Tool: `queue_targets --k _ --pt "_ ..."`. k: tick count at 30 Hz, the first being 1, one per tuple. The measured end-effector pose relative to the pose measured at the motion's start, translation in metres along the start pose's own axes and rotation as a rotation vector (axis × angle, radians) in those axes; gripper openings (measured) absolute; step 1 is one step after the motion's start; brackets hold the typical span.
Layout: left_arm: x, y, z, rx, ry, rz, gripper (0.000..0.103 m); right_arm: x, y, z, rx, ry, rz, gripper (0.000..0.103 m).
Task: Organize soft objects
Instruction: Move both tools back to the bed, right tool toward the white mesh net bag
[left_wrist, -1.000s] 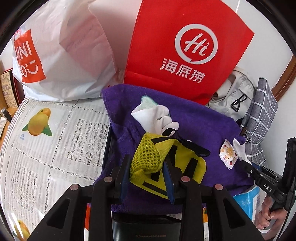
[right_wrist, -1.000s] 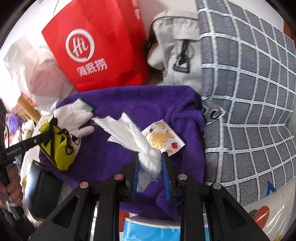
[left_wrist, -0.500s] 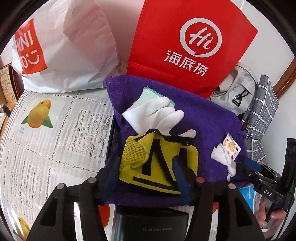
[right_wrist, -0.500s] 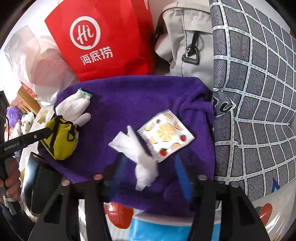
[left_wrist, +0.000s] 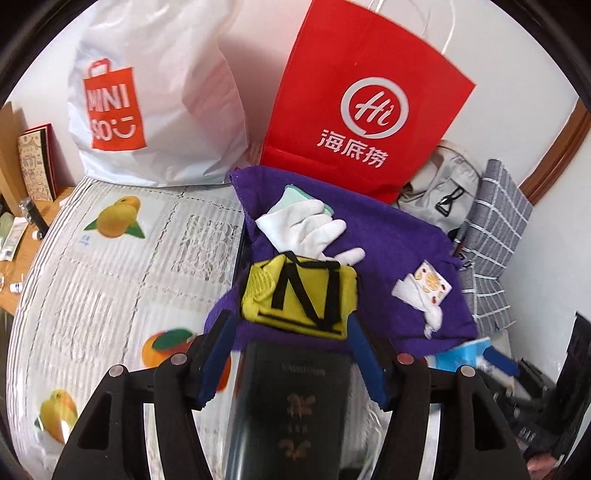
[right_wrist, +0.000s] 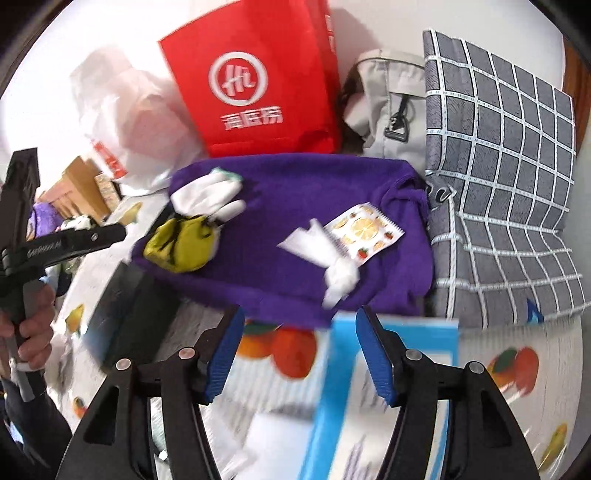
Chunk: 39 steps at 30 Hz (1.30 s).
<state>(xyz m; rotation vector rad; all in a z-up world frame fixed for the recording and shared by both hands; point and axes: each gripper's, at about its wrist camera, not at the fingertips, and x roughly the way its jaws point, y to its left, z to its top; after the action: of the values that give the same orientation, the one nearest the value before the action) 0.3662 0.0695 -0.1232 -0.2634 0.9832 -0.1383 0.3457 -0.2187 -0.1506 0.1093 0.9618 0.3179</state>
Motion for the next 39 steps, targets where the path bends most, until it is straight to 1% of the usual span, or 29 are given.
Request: queue_targets --k 1,4,10,13,15,18,19,20,21,22,23,24,25,26,27,28,31,33,39 --pt "-0.005 0.000 -0.003 -0.001 -0.005 -0.004 0.060 -0.003 0.005 -0.005 -0.005 0.000 0.013 0.070" --pt "-0.018 -0.001 -0.015 0.007 -0.011 -0.006 0.061 -0.011 0.024 -0.023 -0.041 -0.006 0.065 0.074" --pt "-0.037 0.007 -0.040 -0.003 -0.020 -0.005 0.061 -0.008 0.062 -0.054 -0.105 0.038 0.147 0.075" --pt "-0.043 0.012 -0.052 -0.013 -0.014 -0.002 0.061 -0.003 0.080 -0.069 -0.144 0.051 0.156 0.075" --pt "-0.048 0.016 -0.060 -0.014 -0.016 -0.002 0.061 0.005 0.089 -0.078 -0.158 0.066 0.145 0.075" --pt "-0.052 0.021 -0.071 -0.017 -0.011 -0.004 0.061 0.015 0.096 -0.088 -0.169 0.095 0.148 0.074" --pt "-0.053 0.022 -0.075 -0.016 -0.009 -0.003 0.061 0.017 0.097 -0.091 -0.173 0.099 0.149 0.069" --pt "-0.054 0.023 -0.077 -0.018 -0.009 -0.002 0.061 0.020 0.099 -0.095 -0.178 0.103 0.146 0.058" --pt "-0.054 0.025 -0.080 -0.021 -0.007 -0.001 0.061 0.021 0.099 -0.097 -0.180 0.108 0.143 0.050" --pt "-0.054 0.026 -0.082 -0.028 -0.004 -0.002 0.061 0.022 0.100 -0.100 -0.184 0.120 0.139 0.032" --pt "-0.054 0.027 -0.084 -0.033 -0.001 -0.004 0.061 0.023 0.100 -0.101 -0.182 0.129 0.139 0.026" --pt "-0.054 0.028 -0.086 -0.038 0.002 -0.005 0.061 0.020 0.099 -0.103 -0.176 0.117 0.131 0.023" --pt "-0.054 0.029 -0.088 -0.041 0.005 -0.007 0.061 0.018 0.098 -0.104 -0.172 0.107 0.130 0.011" --pt "-0.054 0.029 -0.091 -0.043 0.009 -0.008 0.061 0.014 0.097 -0.105 -0.167 0.104 0.143 0.006" --pt "-0.055 0.029 -0.093 -0.044 0.011 -0.008 0.061 0.011 0.097 -0.105 -0.164 0.103 0.153 0.006" --pt "-0.056 0.029 -0.094 -0.045 0.012 -0.008 0.061 0.007 0.098 -0.107 -0.165 0.096 0.155 0.004" --pt "-0.059 0.030 -0.100 -0.048 0.016 -0.009 0.061 -0.005 0.103 -0.110 -0.190 0.069 0.129 0.002" --pt "-0.062 0.030 -0.105 -0.048 0.019 -0.004 0.061 -0.017 0.103 -0.111 -0.186 0.044 0.129 0.002" --pt "-0.068 0.028 -0.120 -0.047 0.031 0.011 0.061 -0.062 0.091 -0.115 -0.153 -0.026 0.118 0.002"
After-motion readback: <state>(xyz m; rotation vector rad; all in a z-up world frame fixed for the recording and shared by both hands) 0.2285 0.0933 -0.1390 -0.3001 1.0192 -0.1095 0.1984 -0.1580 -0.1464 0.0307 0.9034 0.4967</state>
